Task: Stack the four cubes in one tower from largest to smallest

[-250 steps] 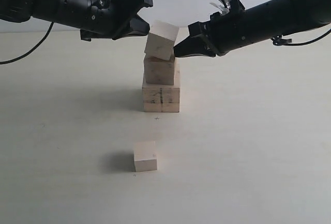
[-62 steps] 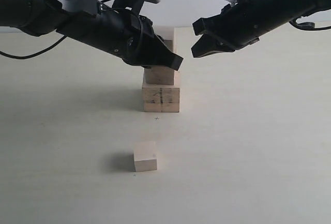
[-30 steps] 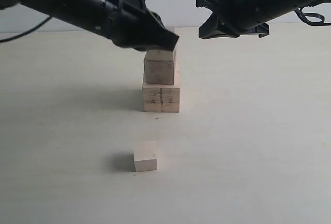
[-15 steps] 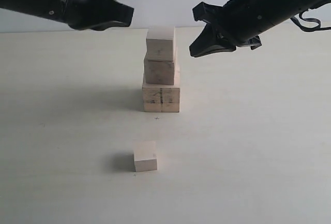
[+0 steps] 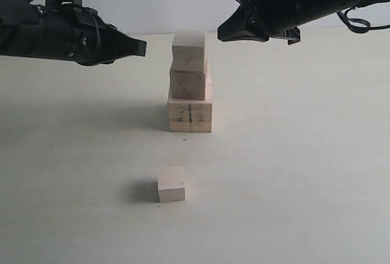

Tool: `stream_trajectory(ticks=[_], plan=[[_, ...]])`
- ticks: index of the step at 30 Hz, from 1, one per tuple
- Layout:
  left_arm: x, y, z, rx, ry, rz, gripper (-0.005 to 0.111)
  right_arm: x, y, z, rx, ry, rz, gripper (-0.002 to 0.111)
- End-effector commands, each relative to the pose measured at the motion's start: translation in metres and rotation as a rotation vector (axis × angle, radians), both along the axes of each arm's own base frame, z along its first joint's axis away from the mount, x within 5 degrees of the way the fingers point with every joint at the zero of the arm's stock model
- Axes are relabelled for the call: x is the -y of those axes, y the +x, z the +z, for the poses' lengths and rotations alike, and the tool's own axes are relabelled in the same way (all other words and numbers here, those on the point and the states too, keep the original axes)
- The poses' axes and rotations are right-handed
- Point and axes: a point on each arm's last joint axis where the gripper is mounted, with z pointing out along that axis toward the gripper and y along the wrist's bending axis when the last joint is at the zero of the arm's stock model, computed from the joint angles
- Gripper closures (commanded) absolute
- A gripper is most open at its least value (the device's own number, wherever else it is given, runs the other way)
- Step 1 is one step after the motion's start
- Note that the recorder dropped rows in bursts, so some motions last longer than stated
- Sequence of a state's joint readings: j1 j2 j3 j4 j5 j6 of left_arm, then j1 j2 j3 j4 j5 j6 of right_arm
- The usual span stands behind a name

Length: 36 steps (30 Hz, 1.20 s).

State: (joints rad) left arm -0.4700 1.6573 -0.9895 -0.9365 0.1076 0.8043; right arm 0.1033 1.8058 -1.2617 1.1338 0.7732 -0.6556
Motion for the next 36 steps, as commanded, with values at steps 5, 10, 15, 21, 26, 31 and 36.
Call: stream_trajectory(ticks=[5, 10, 15, 21, 26, 31, 36], plan=[[-0.005, 0.011, 0.002, 0.046, 0.033, 0.011, 0.107, 0.005, 0.003, 0.006, 0.085, -0.083, -0.04, 0.108], [-0.053, 0.03, 0.003, -0.028, -0.146, 0.312, 0.107, 0.021, -0.03, 0.043, 0.144, -0.462, 0.014, 0.108], [-0.087, 0.021, -0.026, -0.117, -0.11, 0.403, 0.107, 0.02, -0.044, 0.046, 0.117, -0.681, 0.03, 0.108], [-0.059, 0.003, -0.036, -0.179, -0.061, 0.206, 0.107, -0.007, -0.027, 0.008, -0.097, -0.298, 0.007, 0.108], [-0.035, 0.007, -0.01, -0.197, -0.135, -0.042, 0.107, -0.015, -0.001, -0.019, -0.186, -0.03, -0.032, 0.108], [-0.027, 0.009, 0.004, -0.212, -0.227, -0.087, 0.107, -0.016, 0.006, -0.016, -0.137, -0.016, -0.042, 0.108], [-0.026, 0.008, -0.003, -0.244, -0.223, -0.101, 0.107, -0.002, 0.015, -0.02, -0.118, -0.095, -0.18, 0.108]])
